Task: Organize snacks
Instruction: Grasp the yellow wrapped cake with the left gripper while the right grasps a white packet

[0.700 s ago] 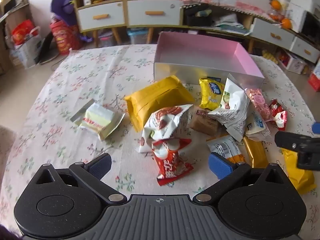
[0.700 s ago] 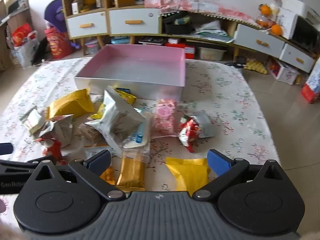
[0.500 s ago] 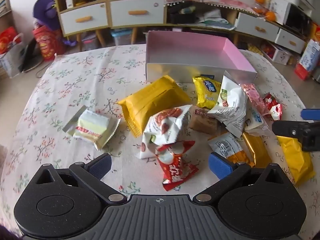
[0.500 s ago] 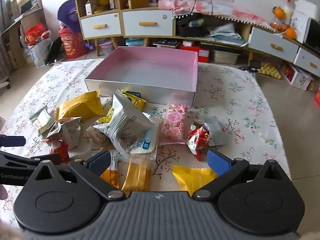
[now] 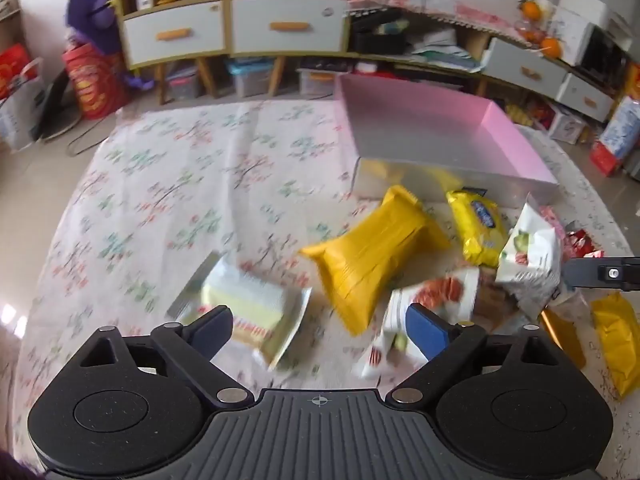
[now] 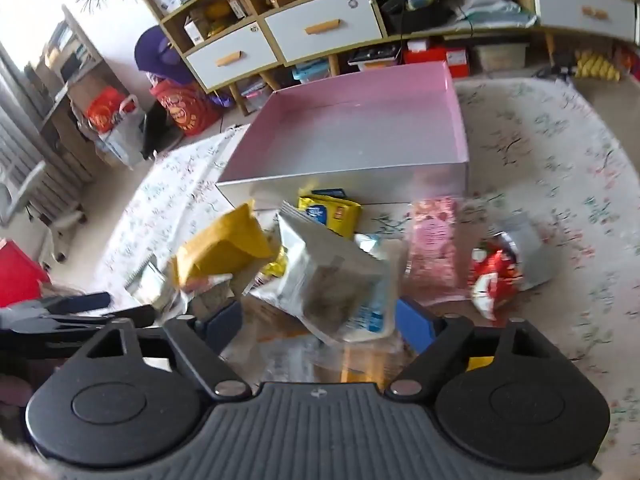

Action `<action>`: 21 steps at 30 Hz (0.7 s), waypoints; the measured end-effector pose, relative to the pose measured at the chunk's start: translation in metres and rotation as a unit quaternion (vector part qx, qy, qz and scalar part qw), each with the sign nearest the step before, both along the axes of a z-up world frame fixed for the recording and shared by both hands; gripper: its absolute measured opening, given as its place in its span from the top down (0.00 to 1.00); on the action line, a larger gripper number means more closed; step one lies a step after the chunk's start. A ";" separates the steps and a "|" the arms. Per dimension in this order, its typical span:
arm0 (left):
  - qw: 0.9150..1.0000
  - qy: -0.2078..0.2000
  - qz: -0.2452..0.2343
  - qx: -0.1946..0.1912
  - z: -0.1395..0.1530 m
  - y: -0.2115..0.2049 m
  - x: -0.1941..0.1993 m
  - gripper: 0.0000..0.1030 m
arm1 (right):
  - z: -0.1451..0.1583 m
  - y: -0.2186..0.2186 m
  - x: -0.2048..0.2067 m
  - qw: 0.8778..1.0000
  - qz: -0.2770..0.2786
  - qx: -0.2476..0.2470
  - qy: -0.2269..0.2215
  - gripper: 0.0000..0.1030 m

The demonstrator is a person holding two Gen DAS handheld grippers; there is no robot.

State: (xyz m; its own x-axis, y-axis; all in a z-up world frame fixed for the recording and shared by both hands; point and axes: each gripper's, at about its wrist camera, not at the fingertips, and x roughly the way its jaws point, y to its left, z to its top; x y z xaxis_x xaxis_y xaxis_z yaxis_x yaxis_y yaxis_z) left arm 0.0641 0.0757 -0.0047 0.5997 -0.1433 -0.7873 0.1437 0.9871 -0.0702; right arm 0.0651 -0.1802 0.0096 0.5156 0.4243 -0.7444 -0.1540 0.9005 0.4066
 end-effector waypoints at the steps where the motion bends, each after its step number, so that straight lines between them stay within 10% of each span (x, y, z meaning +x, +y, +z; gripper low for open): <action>1: 1.000 -0.003 -0.012 -0.003 0.000 -0.003 0.004 0.11 | -0.001 0.000 0.002 1.000 -0.002 0.006 0.002 0.27; 8: 0.993 -0.048 -0.104 0.017 0.005 -0.033 0.037 0.14 | -0.012 0.008 0.019 1.000 -0.013 0.019 0.017 0.40; 21: 0.990 0.027 -0.135 -0.019 -0.013 -0.042 0.074 0.22 | -0.022 0.001 0.020 0.998 -0.025 0.039 0.052 0.57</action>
State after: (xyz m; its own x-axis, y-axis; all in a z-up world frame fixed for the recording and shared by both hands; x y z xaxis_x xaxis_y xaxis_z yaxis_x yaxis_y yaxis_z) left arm 0.1382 0.0337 -0.0180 0.4923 -0.3232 -0.8082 0.3967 0.9098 -0.1222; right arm 0.0853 -0.1793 -0.0120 0.4594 0.4585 -0.7608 -0.0639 0.8713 0.4865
